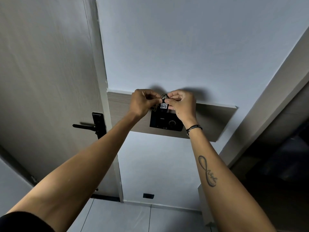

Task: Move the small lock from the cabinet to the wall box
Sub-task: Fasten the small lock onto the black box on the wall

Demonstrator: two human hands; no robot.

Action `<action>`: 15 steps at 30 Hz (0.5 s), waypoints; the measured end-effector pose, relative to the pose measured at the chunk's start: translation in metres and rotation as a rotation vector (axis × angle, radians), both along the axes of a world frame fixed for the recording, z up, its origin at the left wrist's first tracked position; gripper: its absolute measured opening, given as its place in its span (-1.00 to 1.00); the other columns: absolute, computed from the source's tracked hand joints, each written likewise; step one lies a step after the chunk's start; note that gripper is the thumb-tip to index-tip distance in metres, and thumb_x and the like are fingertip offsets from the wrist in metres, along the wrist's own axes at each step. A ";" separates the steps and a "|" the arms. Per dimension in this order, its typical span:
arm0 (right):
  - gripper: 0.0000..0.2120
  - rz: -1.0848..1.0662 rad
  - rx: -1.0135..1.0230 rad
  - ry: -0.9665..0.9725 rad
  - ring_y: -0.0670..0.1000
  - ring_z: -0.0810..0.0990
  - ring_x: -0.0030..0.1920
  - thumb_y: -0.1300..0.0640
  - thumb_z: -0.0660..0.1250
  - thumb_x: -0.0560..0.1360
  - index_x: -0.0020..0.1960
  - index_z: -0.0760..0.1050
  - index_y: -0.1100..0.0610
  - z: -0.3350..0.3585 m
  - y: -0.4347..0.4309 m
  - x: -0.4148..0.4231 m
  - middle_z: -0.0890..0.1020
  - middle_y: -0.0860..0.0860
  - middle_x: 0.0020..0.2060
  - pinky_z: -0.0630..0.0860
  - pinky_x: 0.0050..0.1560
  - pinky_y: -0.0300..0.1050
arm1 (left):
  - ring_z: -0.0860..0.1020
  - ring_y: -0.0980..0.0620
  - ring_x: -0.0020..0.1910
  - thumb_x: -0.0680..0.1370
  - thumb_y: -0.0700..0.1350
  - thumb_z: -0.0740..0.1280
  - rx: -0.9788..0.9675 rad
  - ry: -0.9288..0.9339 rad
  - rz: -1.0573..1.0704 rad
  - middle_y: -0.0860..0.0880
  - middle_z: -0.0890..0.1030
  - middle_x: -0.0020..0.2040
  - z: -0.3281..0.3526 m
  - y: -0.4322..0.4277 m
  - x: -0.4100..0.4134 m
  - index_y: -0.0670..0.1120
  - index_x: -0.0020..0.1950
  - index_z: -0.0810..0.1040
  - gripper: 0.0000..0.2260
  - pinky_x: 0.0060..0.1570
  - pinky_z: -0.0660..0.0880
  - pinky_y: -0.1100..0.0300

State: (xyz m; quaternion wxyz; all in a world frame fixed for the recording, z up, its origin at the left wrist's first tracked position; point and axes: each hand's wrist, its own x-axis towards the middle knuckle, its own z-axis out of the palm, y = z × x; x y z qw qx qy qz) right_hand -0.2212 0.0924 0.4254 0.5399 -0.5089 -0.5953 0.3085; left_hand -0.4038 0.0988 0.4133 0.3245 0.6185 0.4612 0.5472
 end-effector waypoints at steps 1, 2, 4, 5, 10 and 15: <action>-0.82 -0.010 0.007 -0.008 -0.12 0.72 -0.28 0.39 0.58 0.46 -0.01 0.71 0.19 -0.001 -0.001 0.001 0.72 -0.01 -0.24 0.74 -0.23 -0.20 | 0.71 0.12 -0.31 0.45 -0.27 0.63 -0.001 0.015 -0.001 0.01 0.77 -0.26 -0.001 0.000 0.001 0.01 -0.16 0.76 -0.82 -0.15 0.65 0.16; -0.82 -0.019 0.012 -0.014 -0.11 0.72 -0.29 0.39 0.59 0.45 -0.02 0.71 0.18 -0.003 -0.001 0.002 0.72 -0.03 -0.25 0.75 -0.22 -0.18 | 0.69 0.15 -0.33 0.45 -0.27 0.63 -0.004 0.030 -0.003 0.00 0.76 -0.26 -0.002 0.000 0.002 -0.03 -0.13 0.77 -0.85 -0.16 0.64 0.18; -0.82 -0.038 0.017 -0.020 -0.09 0.73 -0.28 0.39 0.59 0.45 -0.03 0.72 0.17 -0.006 -0.003 0.003 0.72 -0.04 -0.25 0.77 -0.19 -0.11 | 0.69 0.13 -0.31 0.46 -0.27 0.62 -0.004 0.054 0.002 -0.05 0.76 -0.23 -0.004 0.000 0.005 -0.13 -0.07 0.78 -0.89 -0.14 0.64 0.17; -0.81 -0.047 0.020 -0.023 -0.11 0.73 -0.29 0.39 0.60 0.44 -0.06 0.72 0.14 -0.008 -0.004 0.004 0.72 -0.05 -0.26 0.78 -0.19 -0.10 | 0.70 0.09 -0.28 0.46 -0.27 0.62 -0.002 0.061 0.009 -0.09 0.77 -0.21 -0.004 -0.001 0.006 -0.16 -0.04 0.78 -0.89 -0.11 0.66 0.14; -0.83 -0.101 0.040 -0.043 -0.11 0.72 -0.31 0.34 0.63 0.42 -0.08 0.74 0.13 -0.012 -0.003 0.003 0.73 -0.09 -0.29 0.79 -0.17 -0.01 | 0.72 -0.02 -0.20 0.46 -0.30 0.61 -0.002 0.057 0.025 -0.19 0.78 -0.13 -0.006 -0.001 0.010 -0.21 -0.01 0.77 -0.87 -0.03 0.69 0.10; -0.76 -0.129 0.047 -0.063 -0.10 0.72 -0.35 0.31 0.65 0.39 -0.19 0.71 -0.01 -0.016 -0.004 0.001 0.72 -0.13 -0.35 0.79 -0.14 0.12 | 0.71 0.01 -0.19 0.46 -0.31 0.60 0.012 0.070 0.037 -0.18 0.78 -0.11 -0.010 0.001 0.008 -0.24 -0.01 0.76 -0.87 -0.01 0.68 0.11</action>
